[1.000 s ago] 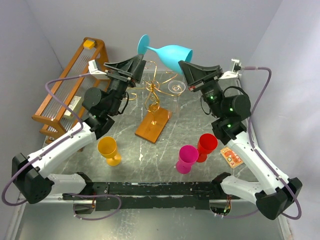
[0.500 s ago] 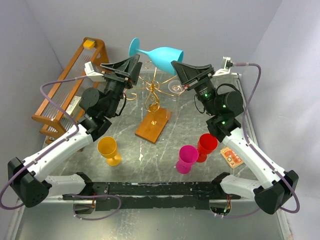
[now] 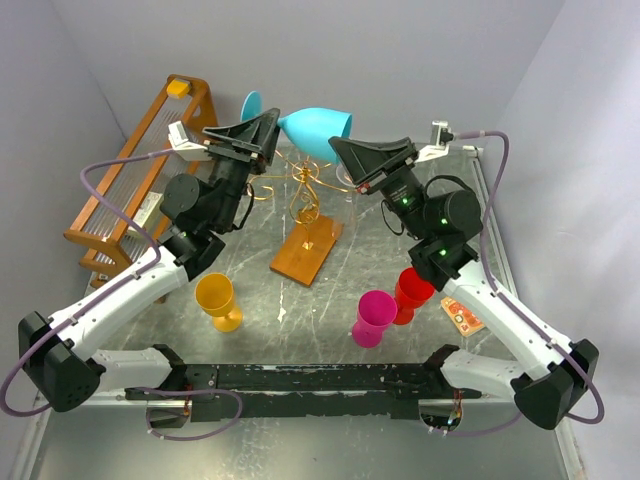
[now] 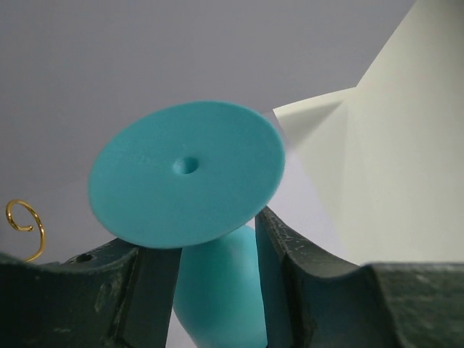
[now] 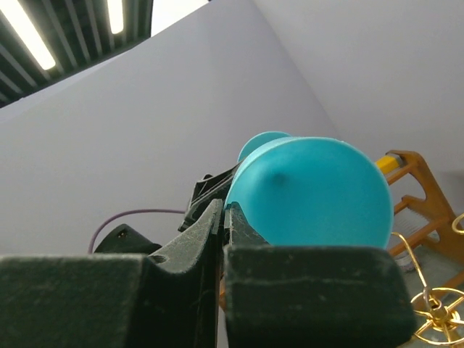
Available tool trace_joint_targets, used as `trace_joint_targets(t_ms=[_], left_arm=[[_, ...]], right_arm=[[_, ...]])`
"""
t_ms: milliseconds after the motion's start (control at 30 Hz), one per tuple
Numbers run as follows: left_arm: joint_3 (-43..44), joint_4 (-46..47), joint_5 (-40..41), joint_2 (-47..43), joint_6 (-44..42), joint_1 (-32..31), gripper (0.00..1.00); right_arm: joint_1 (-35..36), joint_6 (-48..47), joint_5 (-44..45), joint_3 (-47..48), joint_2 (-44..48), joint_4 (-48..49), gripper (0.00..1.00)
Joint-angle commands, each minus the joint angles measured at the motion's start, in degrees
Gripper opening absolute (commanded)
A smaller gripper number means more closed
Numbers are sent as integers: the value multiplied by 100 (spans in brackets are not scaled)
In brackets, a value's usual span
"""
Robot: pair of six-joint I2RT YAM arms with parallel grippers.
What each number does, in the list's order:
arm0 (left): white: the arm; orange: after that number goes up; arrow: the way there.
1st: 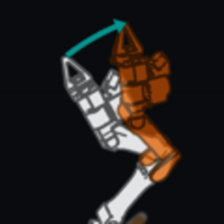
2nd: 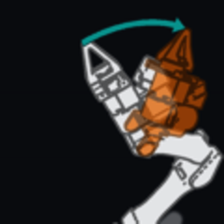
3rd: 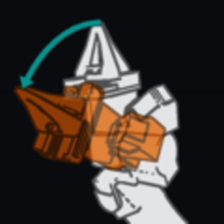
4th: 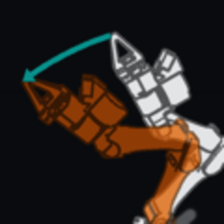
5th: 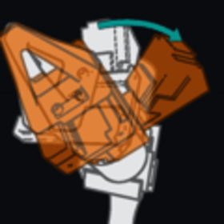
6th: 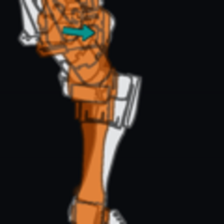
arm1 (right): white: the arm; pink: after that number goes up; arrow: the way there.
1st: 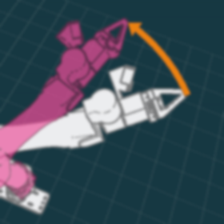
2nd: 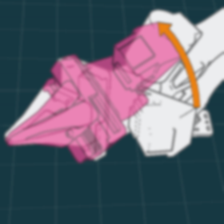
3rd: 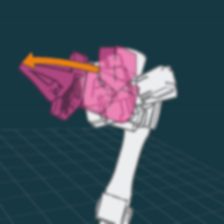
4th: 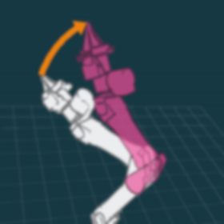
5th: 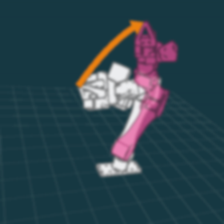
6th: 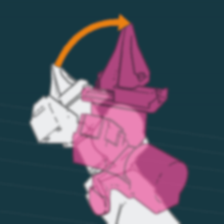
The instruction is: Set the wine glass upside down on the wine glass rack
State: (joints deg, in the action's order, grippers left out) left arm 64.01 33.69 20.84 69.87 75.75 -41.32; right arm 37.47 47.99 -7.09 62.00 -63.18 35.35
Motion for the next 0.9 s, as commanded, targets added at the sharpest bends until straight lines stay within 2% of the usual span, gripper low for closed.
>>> trace_joint_targets(t_ms=[0, 333, 433, 667, 700, 767, 867], left_arm=[[32, 452, 131, -92, -180, 64, 51], [-91, 976, -41, -99, -247, 72, 22], [-98, 973, -45, -121, -306, 75, 9], [-115, 971, -148, -327, -775, 80, 7], [-124, 946, -173, -373, -900, 88, 7], [-75, 805, -405, -493, -1340, 121, 7], [103, 55, -742, -779, -2212, 131, 7]], right_arm=[[91, -31, -255, -62, 207, 100, 0], [128, 44, -533, -147, 269, -231, 0], [142, 80, -628, -166, 271, -210, 0], [164, 169, -502, -209, 349, -334, 0], [164, 153, -438, -190, 374, -435, 3], [164, 85, -201, -124, 433, -751, 15], [163, -190, -36, -133, 563, -1228, 30]])
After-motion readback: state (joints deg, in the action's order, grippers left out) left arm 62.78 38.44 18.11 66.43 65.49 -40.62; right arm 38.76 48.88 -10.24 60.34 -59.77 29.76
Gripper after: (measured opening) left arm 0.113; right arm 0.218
